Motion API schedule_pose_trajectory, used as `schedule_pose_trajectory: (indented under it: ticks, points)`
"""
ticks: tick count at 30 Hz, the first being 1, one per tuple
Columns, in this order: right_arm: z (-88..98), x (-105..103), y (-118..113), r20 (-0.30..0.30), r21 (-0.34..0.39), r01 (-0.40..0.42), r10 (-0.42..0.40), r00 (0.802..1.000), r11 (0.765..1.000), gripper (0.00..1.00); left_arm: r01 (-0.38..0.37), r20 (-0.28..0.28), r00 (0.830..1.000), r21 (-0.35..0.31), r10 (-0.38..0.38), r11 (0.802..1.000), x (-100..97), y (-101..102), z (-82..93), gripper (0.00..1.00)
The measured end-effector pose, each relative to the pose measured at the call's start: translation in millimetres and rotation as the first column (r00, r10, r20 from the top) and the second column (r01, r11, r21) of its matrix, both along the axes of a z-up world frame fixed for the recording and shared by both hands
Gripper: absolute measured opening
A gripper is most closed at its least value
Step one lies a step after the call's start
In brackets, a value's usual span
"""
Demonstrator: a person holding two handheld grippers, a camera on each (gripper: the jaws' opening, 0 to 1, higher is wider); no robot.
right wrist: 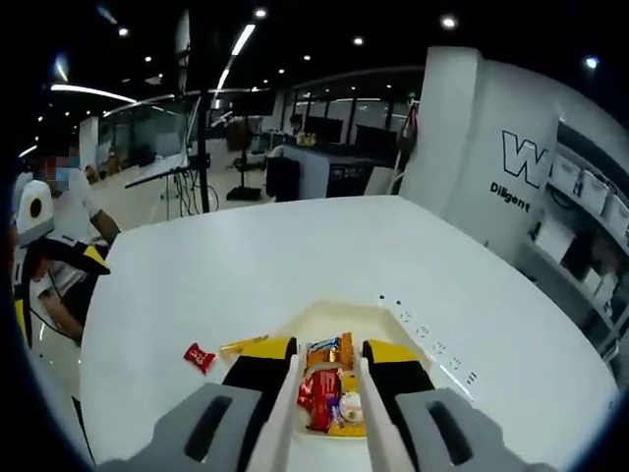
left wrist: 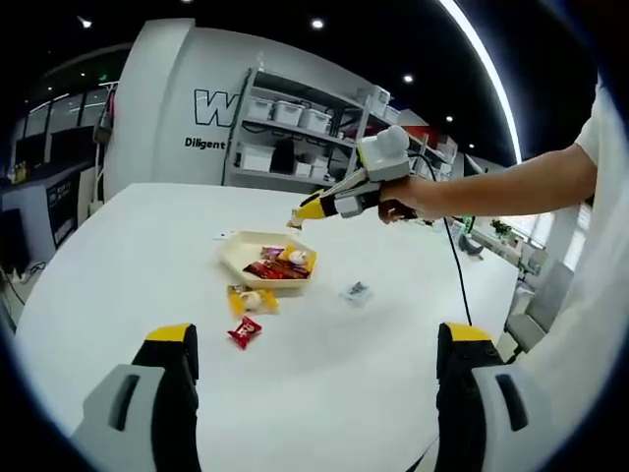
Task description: Place the target food into the container with the food tongs after gripping and lifting it, then release it inside without dropping or visibly crushing the food.
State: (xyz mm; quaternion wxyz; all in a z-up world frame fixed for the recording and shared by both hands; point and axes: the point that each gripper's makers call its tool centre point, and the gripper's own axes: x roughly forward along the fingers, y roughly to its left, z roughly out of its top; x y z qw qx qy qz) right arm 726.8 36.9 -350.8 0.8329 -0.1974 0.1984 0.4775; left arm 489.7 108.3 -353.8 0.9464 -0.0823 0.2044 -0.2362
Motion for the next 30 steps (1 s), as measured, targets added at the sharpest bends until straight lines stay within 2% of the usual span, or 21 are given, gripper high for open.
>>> schedule_pose_trajectory:
  ticks: [12, 21, 30]
  points:
    - [3.4, -11.6, -4.8, -0.001, -0.001, 0.014, -0.014, 1.000, 1.000, 0.23, -0.001, 0.006, 1.000, -0.001, 0.001, 1.000, 2.1, -0.6, 1.9, 0.98]
    - [-0.2, -22.2, 5.2, -0.021, 0.001, -0.009, 0.009, 1.000, 1.000, 0.23, -0.010, 0.009, 1.000, 0.001, 0.010, 1.000, -2.9, 2.1, 2.5, 0.98]
    - [-25.3, -38.8, 25.0, -0.055, -0.016, -0.076, 0.075, 0.996, 0.997, 0.23, -0.022, 0.011, 1.000, -0.003, 0.022, 1.000, -6.6, 5.0, 3.4, 0.98]
